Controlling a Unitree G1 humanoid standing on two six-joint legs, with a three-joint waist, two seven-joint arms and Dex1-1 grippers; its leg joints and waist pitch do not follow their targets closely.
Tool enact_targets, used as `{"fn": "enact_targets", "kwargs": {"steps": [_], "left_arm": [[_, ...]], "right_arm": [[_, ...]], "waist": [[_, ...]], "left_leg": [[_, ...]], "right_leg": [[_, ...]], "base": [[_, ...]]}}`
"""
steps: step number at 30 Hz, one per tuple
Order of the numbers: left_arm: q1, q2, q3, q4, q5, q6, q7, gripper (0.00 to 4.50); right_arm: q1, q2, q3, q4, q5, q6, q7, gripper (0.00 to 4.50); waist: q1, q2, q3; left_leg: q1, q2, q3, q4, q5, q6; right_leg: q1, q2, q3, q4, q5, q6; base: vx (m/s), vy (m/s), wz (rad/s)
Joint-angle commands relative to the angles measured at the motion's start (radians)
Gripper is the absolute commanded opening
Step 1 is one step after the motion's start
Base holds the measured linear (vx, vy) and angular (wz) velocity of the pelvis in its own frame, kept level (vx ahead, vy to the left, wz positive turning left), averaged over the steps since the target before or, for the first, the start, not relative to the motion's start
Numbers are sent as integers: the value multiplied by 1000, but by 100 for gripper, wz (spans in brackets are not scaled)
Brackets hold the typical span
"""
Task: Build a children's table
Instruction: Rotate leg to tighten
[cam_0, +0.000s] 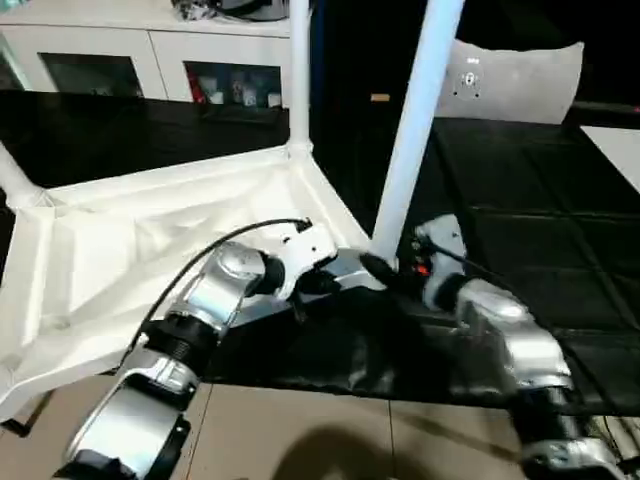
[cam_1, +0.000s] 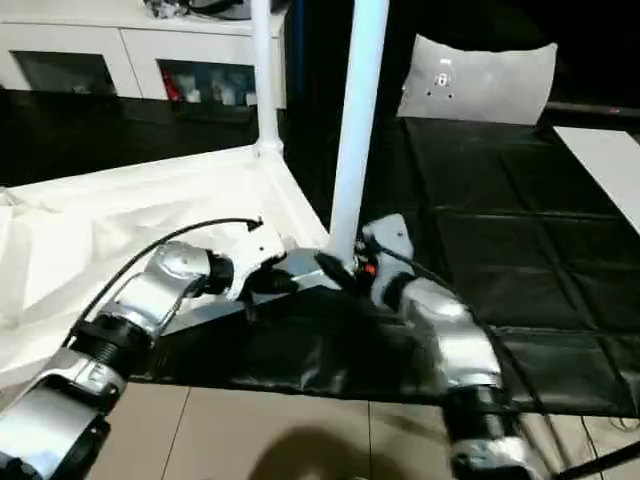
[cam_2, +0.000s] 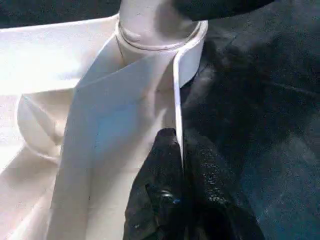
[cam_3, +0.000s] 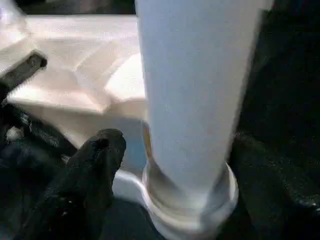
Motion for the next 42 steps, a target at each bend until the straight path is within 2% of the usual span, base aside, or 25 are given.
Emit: {"fn": "enact_targets", "kwargs": {"steps": [1, 2, 5, 7, 8, 9, 10, 11, 15, 18, 19, 21, 22, 23, 24, 25, 26, 27, 30, 31, 38, 39, 42], "left_arm": [[-1, 18, -18, -14, 11, -27, -32, 0], [-4, 34, -24, -1, 11, -51, -61, 0], [-6, 62, -45, 8, 5, -113, -143, 0], [-7, 78, -56, 13, 2, -125, -189, 0], [-9, 94, -70, 19, 3, -163, -227, 0], [-9, 101, -78, 20, 2, -195, -249, 0], [-10, 110, -86, 23, 5, -213, -267, 0], [-11, 115, -91, 25, 8, -222, -276, 0], [-12, 139, -119, 27, 9, -289, -357, 0], [-8, 148, -131, 14, -3, -321, -419, 0], [-6, 154, -140, 8, -5, -337, -444, 0], [-4, 163, -151, 2, -6, -357, -472, 0], [0, 168, -157, -6, -9, -364, -491, 0], [2, 172, -162, -12, -12, -371, -507, 0], [2, 172, -162, -13, -12, -371, -509, 0], [4, 175, -165, -17, -12, -376, -517, 0], [5, 177, -168, -20, -12, -383, -527, 0], [6, 180, -171, -26, -10, -388, -534, 0], [8, 184, -172, -31, -10, -399, -549, 0], [8, 184, -172, -32, -10, -400, -550, 0], [15, 187, -177, -52, -18, -399, -561, 0], [16, 187, -177, -53, -19, -399, -563, 0], [18, 188, -178, -56, -19, -397, -566, 0]], "right_arm": [[4, -23, -3, 2, 7, -22, 48, 402], [9, -79, 3, 19, 9, -57, 133, 408], [13, -163, 21, 31, 12, -96, 265, 430], [12, -204, 34, 42, 11, -125, 329, 430], [8, -230, 47, 57, 8, -156, 374, 430], [5, -240, 52, 65, 12, -166, 398, 430], [4, -248, 54, 65, 29, -171, 441, 430], [3, -251, 55, 64, 42, -171, 469, 430], [-17, -263, 82, 68, 86, -158, 596, 430], [-38, -260, 107, 92, 91, -169, 666, 404], [-48, -257, 120, 103, 93, -173, 690, 392], [-61, -252, 135, 119, 94, -178, 719, 377], [-66, -245, 143, 124, 96, -176, 738, 368], [-72, -239, 151, 127, 99, -173, 755, 359], [-72, -239, 152, 128, 100, -173, 756, 352], [-76, -236, 159, 130, 100, -172, 767, 338], [-80, -234, 166, 135, 102, -175, 780, 328], [-84, -232, 174, 138, 102, -176, 791, 318], [-95, -225, 193, 155, 96, -186, 814, 303], [-96, -224, 194, 158, 95, -189, 815, 284], [-108, -200, 204, 175, 98, -185, 829, 232], [-109, -199, 208, 175, 103, -177, 839, 211], [-106, -200, 218, 168, 113, -158, 864, 203]], "waist": [[7, -6, -68], [8, -6, -69], [12, -9, -67], [15, -9, -68], [18, -9, -67], [23, -8, -68], [22, -17, -66], [28, -13, -68], [41, -11, -67], [51, -9, -69], [52, -15, -68], [56, -11, -68], [56, -19, -67], [59, -14, -67], [61, -13, -67], [60, -17, -65], [63, -15, -67], [62, -19, -65], [65, -17, -66], [66, -18, -65], [70, -18, -63], [70, -18, -64], [71, -19, -63]], "left_leg": [[0, 55, -27, -64, -126, 81], [0, 54, -26, -62, -131, 83], [1, 54, -26, -61, -137, 93], [1, 55, -25, -61, -133, 96], [1, 57, -25, -61, -133, 98], [2, 57, -25, -60, -131, 101], [0, 57, -23, -60, -133, 106], [1, 60, -23, -59, -130, 110], [4, 67, -23, -61, -124, 109], [7, 68, -23, -60, -124, 100], [7, 68, -21, -60, -124, 99], [8, 69, -22, -61, -129, 89], [7, 68, -21, -61, -130, 90], [6, 68, -23, -62, -132, 85], [8, 69, -23, -62, -131, 82], [7, 69, -22, -63, -130, 82], [8, 70, -23, -64, -131, 79], [7, 71, -23, -64, -132, 80], [8, 71, -23, -64, -128, 77], [9, 70, -22, -64, -129, 75], [8, 71, -23, -66, -127, 69], [9, 71, -23, -65, -128, 69], [8, 71, -23, -66, -126, 71]], "right_leg": [[64, -87, 59, -69, -297, -160], [65, -88, 58, -70, -312, -158], [64, -86, 58, -74, -336, -149], [63, -86, 57, -73, -337, -151], [62, -86, 57, -73, -337, -155], [62, -86, 56, -72, -333, -156], [61, -83, 55, -72, -334, -155], [61, -85, 56, -68, -327, -160], [57, -86, 56, -63, -313, -171], [56, -88, 57, -60, -300, -184], [56, -87, 58, -59, -296, -183], [55, -90, 58, -57, -298, -187], [56, -90, 58, -59, -303, -184], [57, -93, 58, -59, -318, -180], [55, -92, 57, -59, -321, -177], [55, -91, 58, -60, -320, -174], [55, -92, 57, -58, -319, -174], [54, -92, 58, -58, -318, -175], [54, -93, 58, -57, -319, -175], [53, -93, 58, -58, -323, -173], [53, -93, 59, -56, -317, -171], [53, -93, 59, -56, -319, -170], [53, -94, 59, -58, -331, -165]], "base": [[0, 0, 0], [0, 0, 0], [0, 0, 0], [0, 0, 0], [0, 0, 0], [0, 0, 0], [0, 0, 0], [0, 0, 0], [0, 0, 0], [0, 0, 0], [0, 0, 0], [0, 0, 0], [0, 0, 0], [0, 0, 0], [0, 0, 0], [0, 0, 0], [0, 0, 0], [0, 0, 0], [0, 0, 0], [0, 0, 0], [0, 0, 0], [0, 0, 0], [0, 0, 0]]}}
